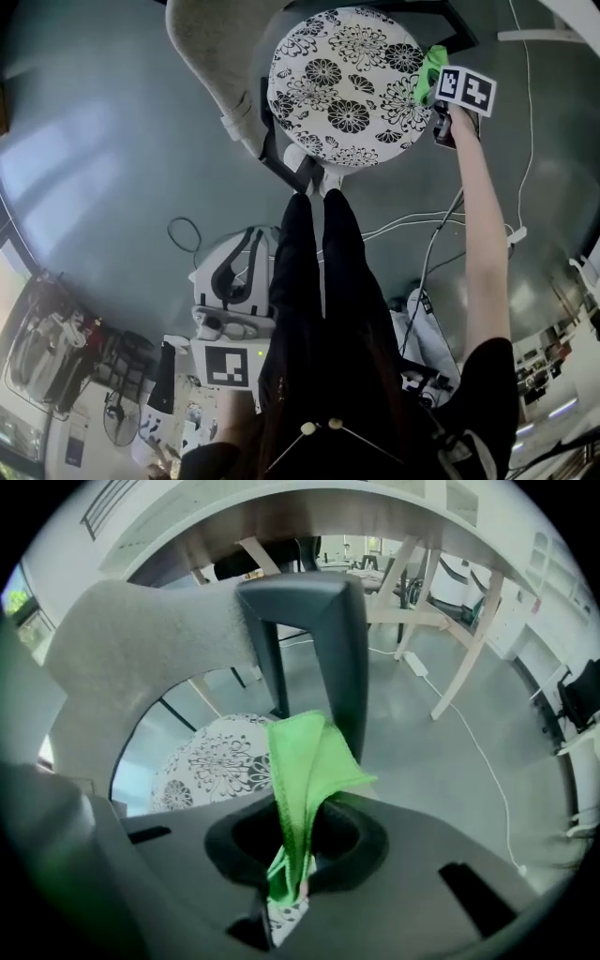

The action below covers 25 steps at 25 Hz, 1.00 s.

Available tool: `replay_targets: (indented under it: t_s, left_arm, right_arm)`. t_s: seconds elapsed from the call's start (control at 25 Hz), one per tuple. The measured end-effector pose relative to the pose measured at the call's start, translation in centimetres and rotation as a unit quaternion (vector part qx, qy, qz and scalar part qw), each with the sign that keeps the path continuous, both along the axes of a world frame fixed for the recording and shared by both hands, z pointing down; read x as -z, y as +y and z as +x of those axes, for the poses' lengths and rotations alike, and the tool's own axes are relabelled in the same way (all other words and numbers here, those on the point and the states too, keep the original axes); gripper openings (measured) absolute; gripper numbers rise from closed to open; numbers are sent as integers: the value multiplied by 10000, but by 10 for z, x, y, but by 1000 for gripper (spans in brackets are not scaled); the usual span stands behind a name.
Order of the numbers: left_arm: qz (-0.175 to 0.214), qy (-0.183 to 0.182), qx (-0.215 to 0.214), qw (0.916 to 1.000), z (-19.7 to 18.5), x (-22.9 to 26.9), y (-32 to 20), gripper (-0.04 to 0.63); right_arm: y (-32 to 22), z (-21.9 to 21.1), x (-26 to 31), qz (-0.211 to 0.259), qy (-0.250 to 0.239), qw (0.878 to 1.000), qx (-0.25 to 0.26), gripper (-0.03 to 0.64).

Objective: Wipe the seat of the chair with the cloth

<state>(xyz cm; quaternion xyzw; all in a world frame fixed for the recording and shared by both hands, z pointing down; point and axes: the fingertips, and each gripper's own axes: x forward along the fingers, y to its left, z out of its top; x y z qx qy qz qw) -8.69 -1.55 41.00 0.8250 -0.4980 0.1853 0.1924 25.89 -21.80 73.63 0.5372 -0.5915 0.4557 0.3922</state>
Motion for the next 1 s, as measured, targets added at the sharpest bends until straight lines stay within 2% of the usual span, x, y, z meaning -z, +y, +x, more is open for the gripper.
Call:
replay_targets:
  t_s: [0.08, 0.2, 0.36, 0.52, 0.84, 1.0]
  left_arm:
    - [20, 22, -2, 10000, 1, 0, -1, 25]
    - [18, 31, -5, 10000, 1, -1, -2, 25]
    - [12, 43, 25, 10000, 2, 1, -2, 25]
    - [6, 28, 39, 10000, 2, 0, -1, 25]
    - [-94, 67, 79, 9999, 0, -5, 4, 25]
    - [-76, 75, 119, 9999, -1, -6, 4, 26]
  right_arm:
    - [7, -30, 11, 85, -370, 9991, 196, 48]
    - [36, -104, 19, -32, -1083, 9911, 769, 48]
    - [91, -204, 22, -420, -1945, 9685, 1495, 48]
    - [128, -268, 20, -762, -2560, 9504, 1596, 48]
    - [152, -330, 5, -1140, -3101, 9341, 1353, 48]
    - [154, -336, -11, -1101, -2727, 9413, 1658, 48]
